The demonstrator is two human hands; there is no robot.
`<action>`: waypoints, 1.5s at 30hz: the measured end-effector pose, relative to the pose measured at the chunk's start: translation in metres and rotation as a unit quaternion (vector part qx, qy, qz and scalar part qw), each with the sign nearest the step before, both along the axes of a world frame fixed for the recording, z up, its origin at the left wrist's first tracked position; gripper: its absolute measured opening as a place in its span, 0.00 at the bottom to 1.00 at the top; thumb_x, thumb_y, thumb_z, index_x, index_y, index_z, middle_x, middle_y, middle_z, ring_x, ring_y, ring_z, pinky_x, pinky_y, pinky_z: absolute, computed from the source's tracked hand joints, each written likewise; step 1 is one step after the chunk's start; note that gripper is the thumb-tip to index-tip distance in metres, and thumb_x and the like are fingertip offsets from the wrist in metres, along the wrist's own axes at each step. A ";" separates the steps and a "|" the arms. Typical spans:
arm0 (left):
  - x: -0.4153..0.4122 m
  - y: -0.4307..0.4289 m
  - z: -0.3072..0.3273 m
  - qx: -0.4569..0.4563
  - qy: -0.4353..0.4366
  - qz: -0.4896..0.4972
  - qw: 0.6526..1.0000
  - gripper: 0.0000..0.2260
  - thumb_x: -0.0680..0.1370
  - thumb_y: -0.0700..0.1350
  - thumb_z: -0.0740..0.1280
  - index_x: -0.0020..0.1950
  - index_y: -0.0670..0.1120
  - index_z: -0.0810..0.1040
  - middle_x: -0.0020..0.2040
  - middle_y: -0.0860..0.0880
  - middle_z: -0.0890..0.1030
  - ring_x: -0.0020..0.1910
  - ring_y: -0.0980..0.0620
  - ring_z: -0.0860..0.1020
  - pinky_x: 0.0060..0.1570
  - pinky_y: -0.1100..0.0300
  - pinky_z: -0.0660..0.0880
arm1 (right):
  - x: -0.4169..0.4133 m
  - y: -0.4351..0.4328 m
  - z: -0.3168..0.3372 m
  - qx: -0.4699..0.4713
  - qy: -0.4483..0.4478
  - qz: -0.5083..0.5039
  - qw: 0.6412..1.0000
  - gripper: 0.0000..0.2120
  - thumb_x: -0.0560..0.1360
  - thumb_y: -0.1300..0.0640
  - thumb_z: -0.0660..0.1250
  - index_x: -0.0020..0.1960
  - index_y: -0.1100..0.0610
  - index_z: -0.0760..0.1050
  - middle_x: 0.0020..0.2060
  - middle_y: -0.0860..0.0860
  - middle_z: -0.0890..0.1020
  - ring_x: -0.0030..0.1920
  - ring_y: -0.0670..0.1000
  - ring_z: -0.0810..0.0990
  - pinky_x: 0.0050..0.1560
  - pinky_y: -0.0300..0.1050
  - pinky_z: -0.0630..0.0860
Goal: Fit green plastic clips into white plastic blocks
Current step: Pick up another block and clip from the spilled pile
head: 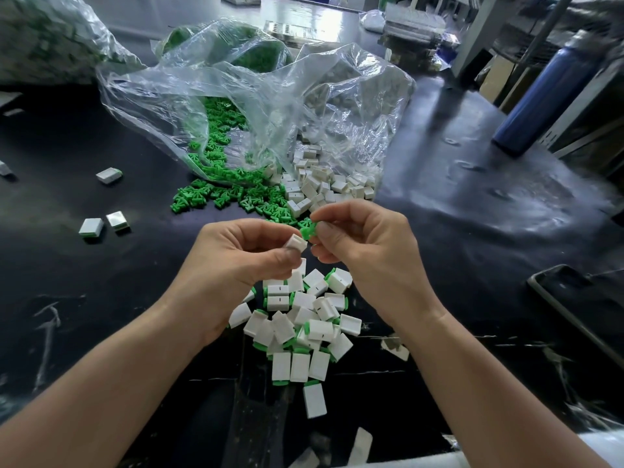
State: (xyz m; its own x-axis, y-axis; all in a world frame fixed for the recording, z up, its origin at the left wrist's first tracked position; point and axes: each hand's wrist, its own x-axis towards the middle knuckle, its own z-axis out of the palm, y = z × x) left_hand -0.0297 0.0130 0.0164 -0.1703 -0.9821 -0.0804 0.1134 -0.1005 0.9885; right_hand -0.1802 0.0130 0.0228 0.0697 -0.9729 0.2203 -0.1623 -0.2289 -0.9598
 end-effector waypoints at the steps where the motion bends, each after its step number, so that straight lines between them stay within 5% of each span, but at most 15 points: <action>1: 0.000 0.000 0.000 0.000 0.000 0.001 1.000 0.09 0.58 0.41 0.72 0.37 0.44 0.84 0.33 0.45 0.83 0.32 0.54 0.80 0.33 0.66 0.77 | 0.000 0.000 -0.001 -0.009 0.017 -0.003 1.000 0.12 0.72 0.67 0.67 0.40 0.51 0.78 0.33 0.46 0.81 0.33 0.44 0.81 0.36 0.36 0.77; 6: 0.000 0.000 0.000 -0.003 -0.012 0.000 1.000 0.08 0.59 0.41 0.72 0.36 0.45 0.84 0.33 0.45 0.83 0.31 0.54 0.79 0.31 0.67 0.76 | 0.003 0.001 -0.003 -0.033 0.076 -0.031 0.996 0.13 0.72 0.66 0.69 0.40 0.46 0.77 0.37 0.51 0.82 0.38 0.54 0.82 0.44 0.53 0.80; 13: 0.002 0.000 -0.001 -0.008 -0.024 -0.006 1.000 0.09 0.59 0.43 0.73 0.38 0.46 0.84 0.33 0.45 0.83 0.31 0.55 0.80 0.31 0.68 0.75 | 0.003 0.001 -0.002 -0.039 0.109 -0.032 0.993 0.08 0.70 0.66 0.71 0.43 0.54 0.80 0.36 0.46 0.81 0.36 0.42 0.79 0.42 0.39 0.79; 22: 0.001 0.000 -0.002 -0.009 -0.021 -0.004 1.000 0.07 0.60 0.42 0.72 0.37 0.44 0.84 0.33 0.43 0.83 0.30 0.54 0.80 0.30 0.67 0.75 | 0.003 0.002 -0.003 -0.040 0.114 -0.028 0.992 0.05 0.69 0.66 0.71 0.42 0.57 0.80 0.35 0.48 0.81 0.37 0.50 0.81 0.43 0.48 0.80; 28: 0.000 0.003 -0.003 -0.026 -0.021 0.011 0.999 0.08 0.61 0.41 0.71 0.39 0.42 0.83 0.31 0.44 0.83 0.29 0.55 0.79 0.30 0.67 0.75 | 0.001 -0.001 -0.008 -0.025 0.098 -0.013 0.995 0.07 0.70 0.67 0.71 0.45 0.58 0.81 0.32 0.43 0.80 0.34 0.43 0.81 0.41 0.39 0.79; 33: 0.000 0.001 -0.002 -0.016 -0.001 0.029 0.999 0.06 0.60 0.41 0.70 0.36 0.45 0.83 0.31 0.46 0.83 0.28 0.55 0.79 0.30 0.66 0.76 | 0.003 -0.001 -0.008 -0.019 0.086 0.006 0.996 0.13 0.70 0.67 0.70 0.46 0.51 0.78 0.38 0.43 0.82 0.40 0.44 0.83 0.48 0.44 0.80; 38: -0.001 0.003 -0.002 -0.001 0.027 0.017 0.999 0.06 0.59 0.40 0.71 0.35 0.43 0.83 0.31 0.44 0.82 0.29 0.52 0.80 0.30 0.65 0.77 | 0.002 -0.001 -0.008 -0.045 0.092 -0.014 0.995 0.10 0.69 0.67 0.71 0.48 0.57 0.82 0.36 0.39 0.81 0.37 0.37 0.80 0.42 0.32 0.77; 45: -0.001 0.006 -0.005 0.010 0.063 0.018 0.998 0.07 0.58 0.40 0.71 0.35 0.42 0.83 0.32 0.43 0.82 0.29 0.51 0.81 0.28 0.64 0.76 | 0.005 0.002 -0.008 -0.063 0.077 -0.032 0.994 0.10 0.68 0.68 0.72 0.49 0.60 0.82 0.36 0.45 0.82 0.38 0.42 0.82 0.44 0.39 0.80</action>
State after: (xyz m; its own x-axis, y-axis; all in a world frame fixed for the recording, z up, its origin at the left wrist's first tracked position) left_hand -0.0308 0.0188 0.0109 -0.1451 -0.9862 -0.0803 0.2405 -0.1139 0.9639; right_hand -0.1757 0.0149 0.0144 0.0505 -0.9417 0.3327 -0.3239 -0.3306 -0.8865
